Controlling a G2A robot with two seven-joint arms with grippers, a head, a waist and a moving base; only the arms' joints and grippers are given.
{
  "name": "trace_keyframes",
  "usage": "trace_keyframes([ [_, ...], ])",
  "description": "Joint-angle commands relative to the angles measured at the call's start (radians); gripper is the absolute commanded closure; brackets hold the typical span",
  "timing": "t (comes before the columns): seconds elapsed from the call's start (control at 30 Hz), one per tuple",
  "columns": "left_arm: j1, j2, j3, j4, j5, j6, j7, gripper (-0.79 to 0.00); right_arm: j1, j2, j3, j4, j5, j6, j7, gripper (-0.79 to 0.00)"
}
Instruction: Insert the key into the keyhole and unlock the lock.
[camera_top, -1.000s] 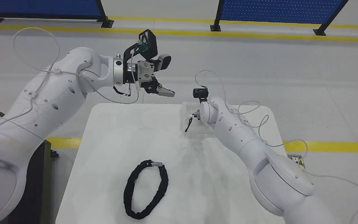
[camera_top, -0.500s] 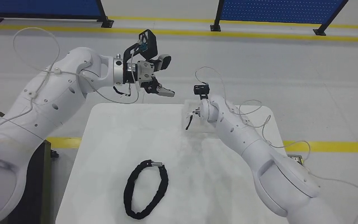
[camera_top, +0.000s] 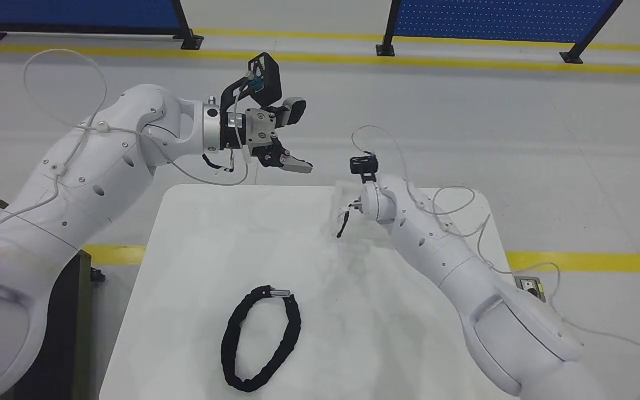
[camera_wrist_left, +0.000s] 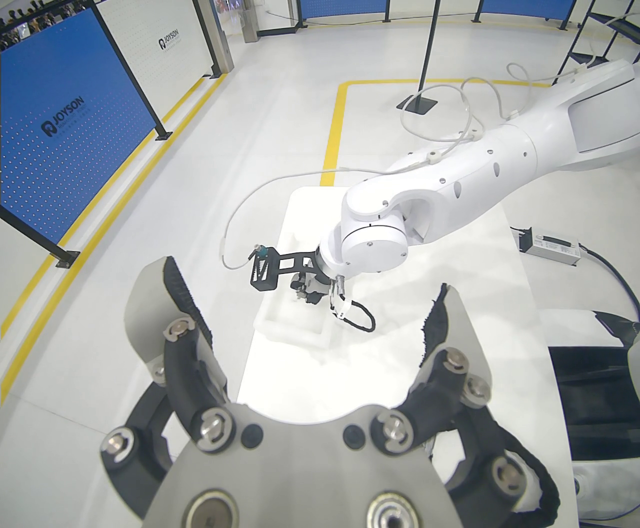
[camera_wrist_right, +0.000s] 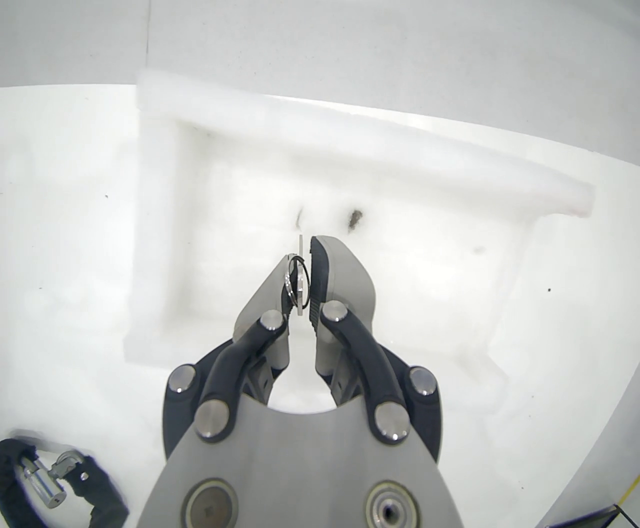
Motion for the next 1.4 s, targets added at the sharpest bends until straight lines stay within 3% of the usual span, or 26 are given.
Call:
trace_keyframes([
  [0.0,0.0,0.0,0.0,0.0,-0.001,0.0,-0.001,-0.785,-0.013,0.013,0.025,-0.034,-0.011,-0.001,0.001,0.0],
  [0.17,0.0,0.0,0.0,0.0,-0.001,0.0,-0.001,-0.785,-0.076,0.06,0.107,-0.193,-0.034,-0.034,0.014,0.0],
  [0.33,0.0,0.0,0.0,0.0,-0.001,0.0,-0.001,-0.785,-0.202,0.127,0.247,-0.441,-0.049,-0.104,0.074,0.0],
  [0.57,0.0,0.0,0.0,0.0,-0.001,0.0,-0.001,-0.785,-0.394,0.196,0.494,-0.715,0.084,-0.233,0.183,0.0],
  [0.8,0.0,0.0,0.0,0.0,-0.001,0.0,-0.001,-0.785,-0.451,0.218,0.624,-0.763,0.276,-0.304,0.267,0.0],
  [1.13,0.0,0.0,0.0,0.0,-0.001,0.0,-0.001,-0.785,-0.457,0.236,0.743,-0.714,0.618,-0.406,0.418,0.0],
  [1.23,0.0,0.0,0.0,0.0,-0.001,0.0,-0.001,-0.785,-0.469,0.244,0.779,-0.726,0.674,-0.386,0.435,0.0],
  [1.37,0.0,0.0,0.0,0.0,-0.001,0.0,-0.001,-0.785,-0.498,0.253,0.845,-0.736,0.739,-0.255,0.372,0.0],
])
